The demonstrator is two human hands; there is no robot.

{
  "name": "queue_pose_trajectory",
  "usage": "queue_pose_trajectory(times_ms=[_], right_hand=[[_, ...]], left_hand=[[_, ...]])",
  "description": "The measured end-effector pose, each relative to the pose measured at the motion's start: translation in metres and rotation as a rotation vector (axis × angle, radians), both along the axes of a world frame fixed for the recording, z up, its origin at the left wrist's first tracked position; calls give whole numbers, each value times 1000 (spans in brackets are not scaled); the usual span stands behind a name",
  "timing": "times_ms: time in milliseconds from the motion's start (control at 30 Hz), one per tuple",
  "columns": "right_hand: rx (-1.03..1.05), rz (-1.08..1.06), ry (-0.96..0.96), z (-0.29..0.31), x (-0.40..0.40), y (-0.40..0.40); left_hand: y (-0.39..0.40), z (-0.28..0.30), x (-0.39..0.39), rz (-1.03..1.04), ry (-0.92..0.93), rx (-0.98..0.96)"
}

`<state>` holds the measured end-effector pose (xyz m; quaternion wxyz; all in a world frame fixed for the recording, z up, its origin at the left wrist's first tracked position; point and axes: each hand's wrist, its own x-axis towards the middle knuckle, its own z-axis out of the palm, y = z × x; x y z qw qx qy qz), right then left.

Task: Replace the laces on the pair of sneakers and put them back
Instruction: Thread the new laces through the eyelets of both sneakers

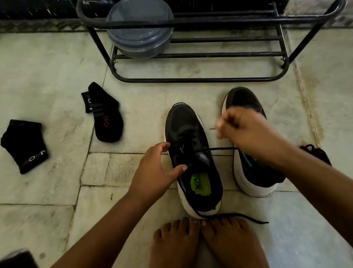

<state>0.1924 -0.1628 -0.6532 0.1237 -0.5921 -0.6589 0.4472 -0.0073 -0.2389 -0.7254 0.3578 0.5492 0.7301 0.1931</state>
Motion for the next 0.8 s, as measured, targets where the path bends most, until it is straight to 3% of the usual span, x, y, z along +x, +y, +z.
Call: queue_pose_trajectory(times_ms=[67, 100, 200, 300, 433, 533, 600, 733, 800], right_hand=[[-16, 294, -374, -7, 2, -8], [-120, 358, -392, -9, 3, -11], [-411, 405, -24, 3, 3, -20], [-480, 478, 272, 21, 10, -12], [-490, 757, 238, 18, 8, -21], [-510, 768, 120, -2, -1, -50], [-581, 799, 162, -1, -5, -47], [-596, 859, 220, 2, -8, -36], [-647, 834, 258, -2, -8, -38]], left_hand=[[0, -2, 0, -2, 11, -10], [-1, -3, 1, -6, 16, -15], [-2, -4, 3, -10, 22, -15], [-3, -4, 3, 1, 6, -4], [-5, -6, 4, -9, -8, 7], [-7, -5, 5, -34, 22, 36], [-8, -4, 5, -61, 46, 79], [-13, 2, -1, -372, 163, 430], [-16, 0, -8, -437, 165, 516]])
